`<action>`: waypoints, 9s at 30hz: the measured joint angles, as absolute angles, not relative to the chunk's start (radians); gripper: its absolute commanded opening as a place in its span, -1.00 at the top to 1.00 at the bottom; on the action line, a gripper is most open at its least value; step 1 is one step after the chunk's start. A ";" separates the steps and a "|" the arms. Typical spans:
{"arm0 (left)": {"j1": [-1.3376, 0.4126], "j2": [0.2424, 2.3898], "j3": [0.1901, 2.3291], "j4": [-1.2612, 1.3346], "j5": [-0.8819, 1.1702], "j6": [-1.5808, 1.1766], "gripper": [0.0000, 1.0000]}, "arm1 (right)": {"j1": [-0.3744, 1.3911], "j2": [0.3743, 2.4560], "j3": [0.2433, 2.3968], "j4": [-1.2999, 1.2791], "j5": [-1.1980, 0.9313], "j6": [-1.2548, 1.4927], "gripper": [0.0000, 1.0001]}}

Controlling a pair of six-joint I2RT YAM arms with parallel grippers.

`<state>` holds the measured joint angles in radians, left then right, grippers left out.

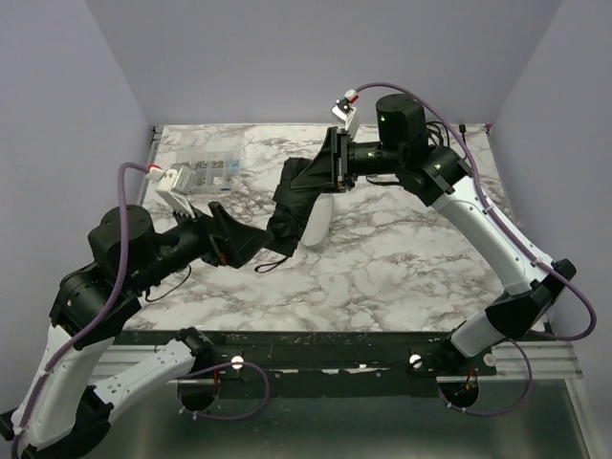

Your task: Open the umbrella

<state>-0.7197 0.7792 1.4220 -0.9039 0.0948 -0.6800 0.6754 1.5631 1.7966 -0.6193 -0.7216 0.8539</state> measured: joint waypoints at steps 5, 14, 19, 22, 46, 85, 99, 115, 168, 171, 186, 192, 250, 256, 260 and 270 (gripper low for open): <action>-0.612 0.734 1.366 -0.734 0.336 -0.716 -0.98 | 0.675 1.540 1.770 -0.433 -0.781 0.909 0.99; -0.504 0.775 1.312 -0.465 0.638 -0.823 -0.97 | 0.655 1.498 1.752 -0.202 -0.857 0.948 0.99; -0.496 0.800 1.303 -0.391 0.710 -0.850 -0.98 | 0.653 1.481 1.734 -0.099 -0.881 0.970 0.99; -0.496 0.810 1.300 -0.378 0.720 -0.855 -0.97 | 0.653 1.481 1.732 -0.072 -0.891 0.973 0.99; -0.484 0.741 1.208 -0.241 0.534 -0.745 -0.98 | 0.679 1.478 1.731 -0.054 -0.920 0.999 0.99; -0.525 0.890 1.235 -0.180 0.560 -0.955 -0.98 | 0.679 1.506 1.845 -0.269 -0.891 0.836 0.99; -0.551 0.941 1.216 -0.115 0.667 -0.953 -0.91 | 0.679 1.535 1.881 -0.299 -0.876 0.813 0.99; -0.552 0.834 1.119 -0.069 0.677 -0.933 0.15 | 0.682 1.535 1.844 -0.215 -0.884 0.879 0.99; -0.790 1.288 1.467 -0.799 0.037 -0.579 1.00 | 0.680 1.584 2.056 -1.207 -0.187 1.173 -0.21; -0.797 1.309 1.475 -0.782 0.033 -0.576 1.00 | 0.680 1.584 2.020 -1.200 -0.187 1.183 -0.20; -0.825 1.331 1.477 -0.712 0.035 -0.557 1.00 | 0.679 1.625 2.000 -1.165 -0.172 1.163 0.25; -0.825 1.331 1.475 -0.724 0.033 -0.550 1.00 | 0.679 1.625 1.996 -1.153 -0.166 1.147 0.67; -0.817 1.309 1.515 -0.711 0.133 -0.579 1.00 | 0.695 1.499 1.967 -1.161 -0.091 1.100 0.99; -0.716 1.272 1.500 -0.667 0.286 -0.650 1.00 | 0.698 1.475 1.945 -1.088 -0.084 1.121 0.99; -0.688 1.266 1.494 -0.655 0.338 -0.685 1.00 | 0.699 1.466 1.935 -1.070 -0.083 1.127 0.99; -0.560 1.210 1.473 -0.631 0.296 -0.764 1.00 | 0.676 1.363 1.899 -1.230 0.023 1.113 0.99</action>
